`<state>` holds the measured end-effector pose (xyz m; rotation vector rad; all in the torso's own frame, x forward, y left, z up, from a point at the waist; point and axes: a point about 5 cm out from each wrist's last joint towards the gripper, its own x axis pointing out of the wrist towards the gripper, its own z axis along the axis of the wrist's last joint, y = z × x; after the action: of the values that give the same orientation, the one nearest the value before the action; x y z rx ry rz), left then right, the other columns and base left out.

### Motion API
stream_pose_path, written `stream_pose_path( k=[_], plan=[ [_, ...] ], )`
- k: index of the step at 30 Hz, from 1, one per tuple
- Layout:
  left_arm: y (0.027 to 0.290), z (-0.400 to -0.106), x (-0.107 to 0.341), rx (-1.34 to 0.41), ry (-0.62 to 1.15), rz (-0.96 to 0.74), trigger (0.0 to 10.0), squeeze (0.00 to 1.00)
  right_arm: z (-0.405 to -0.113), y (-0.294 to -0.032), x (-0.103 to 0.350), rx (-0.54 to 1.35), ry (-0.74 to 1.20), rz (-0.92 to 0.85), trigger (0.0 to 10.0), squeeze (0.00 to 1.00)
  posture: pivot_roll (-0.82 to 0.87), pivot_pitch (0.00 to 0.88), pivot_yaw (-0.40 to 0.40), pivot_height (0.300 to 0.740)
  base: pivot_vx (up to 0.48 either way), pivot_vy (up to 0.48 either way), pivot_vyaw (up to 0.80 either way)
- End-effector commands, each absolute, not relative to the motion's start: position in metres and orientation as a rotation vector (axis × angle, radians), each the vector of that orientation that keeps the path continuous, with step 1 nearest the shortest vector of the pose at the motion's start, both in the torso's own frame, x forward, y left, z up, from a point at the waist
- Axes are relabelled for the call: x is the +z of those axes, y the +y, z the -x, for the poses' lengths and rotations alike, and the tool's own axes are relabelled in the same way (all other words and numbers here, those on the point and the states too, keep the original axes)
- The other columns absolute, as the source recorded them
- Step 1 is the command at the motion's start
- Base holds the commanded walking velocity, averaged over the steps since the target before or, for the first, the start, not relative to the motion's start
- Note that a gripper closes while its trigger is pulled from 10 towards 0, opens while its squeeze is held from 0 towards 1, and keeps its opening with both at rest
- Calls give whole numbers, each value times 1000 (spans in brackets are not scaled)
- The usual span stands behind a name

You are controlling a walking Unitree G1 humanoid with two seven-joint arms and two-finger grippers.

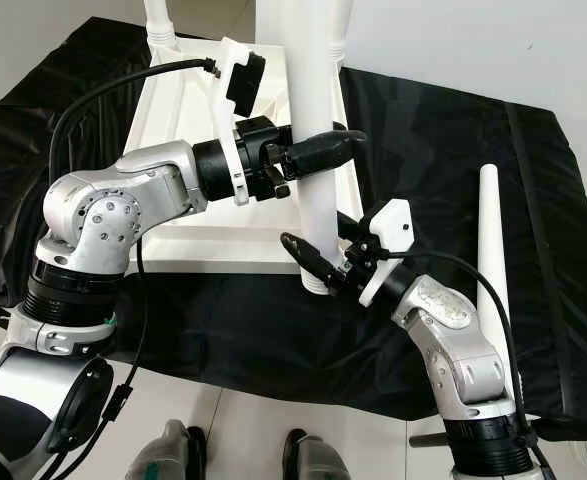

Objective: Building children table

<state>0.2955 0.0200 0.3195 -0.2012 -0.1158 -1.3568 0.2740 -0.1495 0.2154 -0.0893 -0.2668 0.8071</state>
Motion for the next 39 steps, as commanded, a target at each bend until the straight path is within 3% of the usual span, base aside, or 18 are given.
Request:
stream_pose_path(
  k=[1, 7, 8, 9, 10, 20, 33, 39],
  plan=[
    [13, -292, 321, -1377, -109, 169, 10000, 0, -278, -155, 217, 749, -266, 101, 10000, 1000, 78, 171, -63, 740, 0, 0, 0],
    [10, -295, 326, -1318, -146, 115, 10000, 0, -283, -151, 220, 656, -277, 113, 10000, 1000, 78, 171, -63, 740, 0, 0, 0],
    [10, -296, 328, -1291, -155, 99, 10000, 0, -285, -150, 221, 629, -274, 119, 10000, 165, 78, 171, -63, 740, 0, 0, 0],
    [10, -296, 328, -1291, -155, 99, 10000, 0, -285, -150, 221, 629, -274, 119, 10000, 165, 78, 171, -63, 740, 0, 0, 0],
    [9, -297, 329, -1269, -162, 89, 10000, 0, -286, -148, 221, 611, -274, 125, 10000, 0, 77, 171, -64, 740, 0, 0, 0],
    [6, -311, 343, -1037, -235, 40, 10000, 0, -297, -134, 224, 417, -315, 178, 10000, 0, 77, 163, -67, 740, 0, 0, 0],
    [-8, -310, 344, -923, -306, -18, 10000, 0, -306, -100, 226, 168, -352, 107, 10000, 0, 79, 155, -71, 740, 0, 0, 0],
    [-13, -307, 341, -906, -321, -42, 10000, 0, -309, -97, 233, 94, -383, 118, 10000, 0, 79, 155, -71, 740, 0, 0, 0]
  ],
)
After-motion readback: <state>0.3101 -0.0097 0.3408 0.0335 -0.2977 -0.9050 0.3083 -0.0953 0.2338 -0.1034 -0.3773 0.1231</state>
